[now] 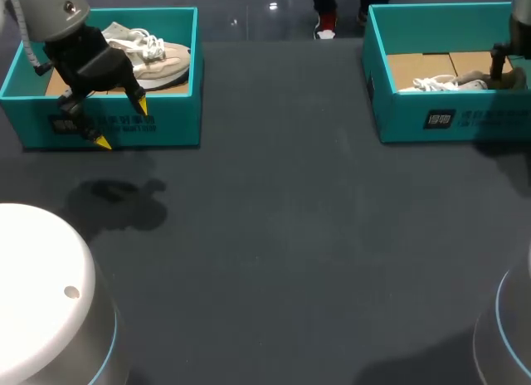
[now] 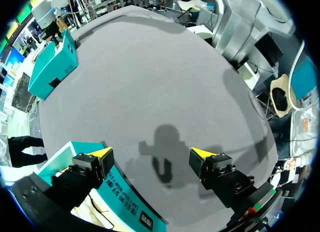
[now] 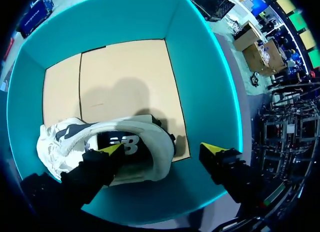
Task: Take the shoe out of the shoebox, open the shoe tongue, remove and reinsert the insole, then place the shoe into the shoebox
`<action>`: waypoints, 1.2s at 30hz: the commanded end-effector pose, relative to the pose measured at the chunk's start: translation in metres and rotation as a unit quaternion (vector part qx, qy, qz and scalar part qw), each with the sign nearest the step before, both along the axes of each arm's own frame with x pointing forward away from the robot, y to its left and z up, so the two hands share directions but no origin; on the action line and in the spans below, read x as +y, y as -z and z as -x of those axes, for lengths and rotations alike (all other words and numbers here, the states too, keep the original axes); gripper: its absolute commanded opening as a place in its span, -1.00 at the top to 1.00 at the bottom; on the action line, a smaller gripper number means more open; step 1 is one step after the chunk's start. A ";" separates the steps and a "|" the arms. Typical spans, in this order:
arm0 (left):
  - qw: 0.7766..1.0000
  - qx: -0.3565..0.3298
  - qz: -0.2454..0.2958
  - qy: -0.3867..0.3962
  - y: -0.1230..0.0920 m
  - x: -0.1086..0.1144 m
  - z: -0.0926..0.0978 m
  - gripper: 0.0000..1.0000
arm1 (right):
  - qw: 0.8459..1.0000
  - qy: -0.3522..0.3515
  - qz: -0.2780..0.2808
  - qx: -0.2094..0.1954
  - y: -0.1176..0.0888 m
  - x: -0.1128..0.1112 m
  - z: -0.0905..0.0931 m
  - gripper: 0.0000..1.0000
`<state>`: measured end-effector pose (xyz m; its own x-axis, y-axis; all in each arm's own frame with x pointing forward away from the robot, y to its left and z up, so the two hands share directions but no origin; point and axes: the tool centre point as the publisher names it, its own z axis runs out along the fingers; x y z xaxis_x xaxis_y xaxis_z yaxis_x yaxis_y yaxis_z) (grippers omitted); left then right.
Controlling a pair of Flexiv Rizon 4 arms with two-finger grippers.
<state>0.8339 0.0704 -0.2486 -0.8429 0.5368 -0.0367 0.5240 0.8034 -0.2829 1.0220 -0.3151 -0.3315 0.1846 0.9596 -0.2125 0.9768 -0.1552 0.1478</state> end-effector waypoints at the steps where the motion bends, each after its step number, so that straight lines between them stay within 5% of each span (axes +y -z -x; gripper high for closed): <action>1: 1.000 -0.001 -0.001 0.000 0.000 0.000 0.000 -1.00 | 1.000 0.003 -0.005 -0.006 -0.026 0.006 0.010 -1.00; 18: 1.000 -0.001 -0.001 0.000 0.000 0.000 0.000 -1.00 | 0.998 -0.018 -0.061 -0.015 -0.116 0.020 0.058 -1.00; 36: 1.000 -0.001 -0.001 0.000 0.000 0.000 0.000 -1.00 | 0.997 -0.035 -0.072 -0.010 -0.153 0.034 0.083 -1.00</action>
